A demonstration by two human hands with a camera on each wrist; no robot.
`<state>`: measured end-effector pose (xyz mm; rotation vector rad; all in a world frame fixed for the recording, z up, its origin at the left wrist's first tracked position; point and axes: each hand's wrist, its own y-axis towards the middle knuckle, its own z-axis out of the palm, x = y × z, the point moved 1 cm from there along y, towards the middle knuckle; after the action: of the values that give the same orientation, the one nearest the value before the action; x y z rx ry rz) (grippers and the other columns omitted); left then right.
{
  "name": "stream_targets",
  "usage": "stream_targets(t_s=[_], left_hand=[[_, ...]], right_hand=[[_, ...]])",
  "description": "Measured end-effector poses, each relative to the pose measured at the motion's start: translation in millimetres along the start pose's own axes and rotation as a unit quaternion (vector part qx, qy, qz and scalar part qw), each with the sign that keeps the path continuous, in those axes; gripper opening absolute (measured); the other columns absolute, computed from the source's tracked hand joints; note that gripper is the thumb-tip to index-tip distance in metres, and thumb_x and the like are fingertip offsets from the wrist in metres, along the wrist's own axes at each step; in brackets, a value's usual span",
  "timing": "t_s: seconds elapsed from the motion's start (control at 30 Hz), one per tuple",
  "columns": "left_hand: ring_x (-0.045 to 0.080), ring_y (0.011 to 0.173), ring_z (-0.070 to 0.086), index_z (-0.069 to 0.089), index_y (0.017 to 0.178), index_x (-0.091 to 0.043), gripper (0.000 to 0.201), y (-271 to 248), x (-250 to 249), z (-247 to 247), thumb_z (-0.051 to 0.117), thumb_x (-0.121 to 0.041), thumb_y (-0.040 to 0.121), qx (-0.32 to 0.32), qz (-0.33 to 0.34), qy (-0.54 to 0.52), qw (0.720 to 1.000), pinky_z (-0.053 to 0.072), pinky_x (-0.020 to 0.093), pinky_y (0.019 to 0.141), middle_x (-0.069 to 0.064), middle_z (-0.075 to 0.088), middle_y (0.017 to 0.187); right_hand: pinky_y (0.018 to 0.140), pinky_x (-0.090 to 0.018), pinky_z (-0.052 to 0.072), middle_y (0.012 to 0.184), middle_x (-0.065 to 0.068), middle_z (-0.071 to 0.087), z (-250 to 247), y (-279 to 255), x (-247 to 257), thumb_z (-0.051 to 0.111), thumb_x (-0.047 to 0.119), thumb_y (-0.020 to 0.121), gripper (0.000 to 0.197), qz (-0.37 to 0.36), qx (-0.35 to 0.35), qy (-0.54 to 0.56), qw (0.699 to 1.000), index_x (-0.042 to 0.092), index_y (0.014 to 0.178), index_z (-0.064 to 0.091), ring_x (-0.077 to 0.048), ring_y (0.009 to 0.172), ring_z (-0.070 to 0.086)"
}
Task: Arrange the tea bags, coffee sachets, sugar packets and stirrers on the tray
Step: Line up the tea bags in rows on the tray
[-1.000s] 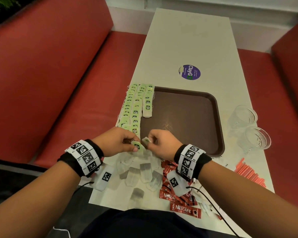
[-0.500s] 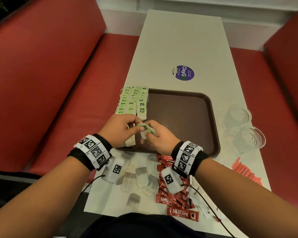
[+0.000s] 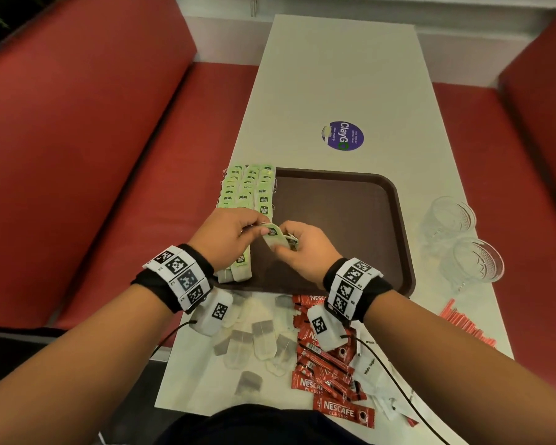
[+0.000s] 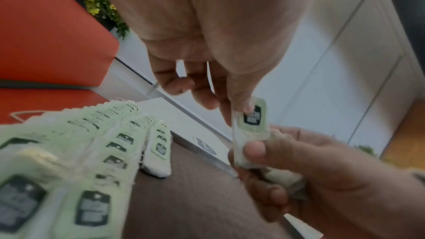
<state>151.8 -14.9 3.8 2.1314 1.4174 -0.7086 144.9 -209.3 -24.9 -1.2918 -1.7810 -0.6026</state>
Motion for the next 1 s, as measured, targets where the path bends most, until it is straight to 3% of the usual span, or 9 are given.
stream_targets(t_s=[0.07,0.13,0.23,0.37,0.47,0.57,0.67,0.77,1.0], left_hand=[[0.017,0.081,0.064,0.071,0.102,-0.02,0.012,8.8,9.8,5.8,0.06,-0.023,0.098,0.023,-0.029,0.056,0.998,0.051,0.034,0.075,-0.004,0.071,0.086],[0.021,0.09,0.064,0.069,0.109,-0.02,0.018,21.0,21.2,10.4,0.055,-0.025,0.101,0.082,-0.062,0.125,0.987,0.05,0.034,0.079,-0.001,0.071,0.095],[0.024,0.102,0.063,0.067,0.119,-0.02,0.024,40.1,34.2,15.9,0.053,-0.027,0.102,0.161,-0.105,0.187,0.963,0.049,0.033,0.085,0.003,0.07,0.108],[0.02,0.089,0.06,0.068,0.117,-0.02,0.024,64.8,40.8,19.3,0.055,-0.03,0.101,0.132,-0.136,0.208,0.96,0.047,0.029,0.078,0.003,0.071,0.106],[0.024,0.095,0.063,0.068,0.112,-0.022,0.021,77.2,46.4,21.8,0.057,-0.033,0.098,0.125,-0.163,0.243,0.948,0.051,0.034,0.081,0.003,0.07,0.105],[0.024,0.09,0.06,0.061,0.107,-0.025,0.019,83.4,45.7,24.6,0.06,-0.039,0.094,0.107,-0.191,0.26,0.94,0.048,0.033,0.075,0.002,0.067,0.102],[0.026,0.086,0.058,0.054,0.109,-0.02,0.028,89.6,35.3,33.7,0.057,-0.044,0.093,0.08,-0.187,0.278,0.939,0.042,0.033,0.07,0.003,0.062,0.098],[0.028,0.09,0.06,0.054,0.112,-0.015,0.043,95.6,26.0,46.3,0.058,-0.052,0.09,0.099,-0.186,0.305,0.929,0.042,0.034,0.068,0.007,0.062,0.102],[0.026,0.079,0.053,0.058,0.112,-0.011,0.035,103.4,28.4,48.7,0.063,-0.036,0.088,0.124,-0.221,0.292,0.922,0.041,0.032,0.064,0.007,0.057,0.093]], right_hand=[[0.062,-0.021,0.04,0.088,0.007,0.062,-5.0,-0.4,-4.2,0.063,0.023,0.093,0.014,0.02,-0.005,-0.047,0.999,0.021,0.106,0.058,-0.012,0.074,0.058],[0.06,-0.025,0.041,0.091,0.0,0.063,-11.4,-1.3,-8.6,0.057,0.016,0.094,0.018,0.06,-0.005,-0.035,0.998,0.021,0.11,0.05,-0.016,0.071,0.059],[0.054,-0.027,0.039,0.083,-0.003,0.06,-20.9,-3.6,-12.5,0.054,0.012,0.093,0.012,0.088,-0.002,-0.028,0.996,0.018,0.097,0.045,-0.018,0.064,0.054],[0.059,-0.031,0.037,0.072,0.001,0.054,-29.4,-5.9,-11.3,0.051,0.017,0.095,0.017,0.083,-0.018,-0.023,0.996,0.019,0.079,0.045,-0.016,0.061,0.045],[0.059,-0.031,0.038,0.069,0.0,0.055,-29.8,-8.9,-11.4,0.05,0.015,0.093,0.013,0.088,-0.022,0.001,0.996,0.015,0.079,0.049,-0.016,0.06,0.045],[0.061,-0.034,0.04,0.069,-0.002,0.058,-29.3,-11.9,-12.6,0.05,0.014,0.092,0.008,0.091,-0.011,0.017,0.996,0.012,0.084,0.051,-0.019,0.062,0.049],[0.061,-0.035,0.042,0.068,-0.001,0.056,-30.3,-14.6,-13.2,0.051,0.015,0.092,0.012,0.089,-0.011,0.026,0.996,0.018,0.08,0.048,-0.02,0.063,0.049],[0.063,-0.041,0.046,0.067,0.0,0.056,-29.0,-15.9,-11.4,0.052,0.017,0.09,0.012,0.092,-0.017,0.03,0.995,0.019,0.078,0.048,-0.021,0.064,0.052],[0.06,-0.032,0.04,0.069,0.0,0.058,-29.0,-19.5,-8.6,0.053,0.014,0.09,0.006,0.093,-0.019,0.039,0.995,0.011,0.085,0.052,-0.015,0.059,0.048]])
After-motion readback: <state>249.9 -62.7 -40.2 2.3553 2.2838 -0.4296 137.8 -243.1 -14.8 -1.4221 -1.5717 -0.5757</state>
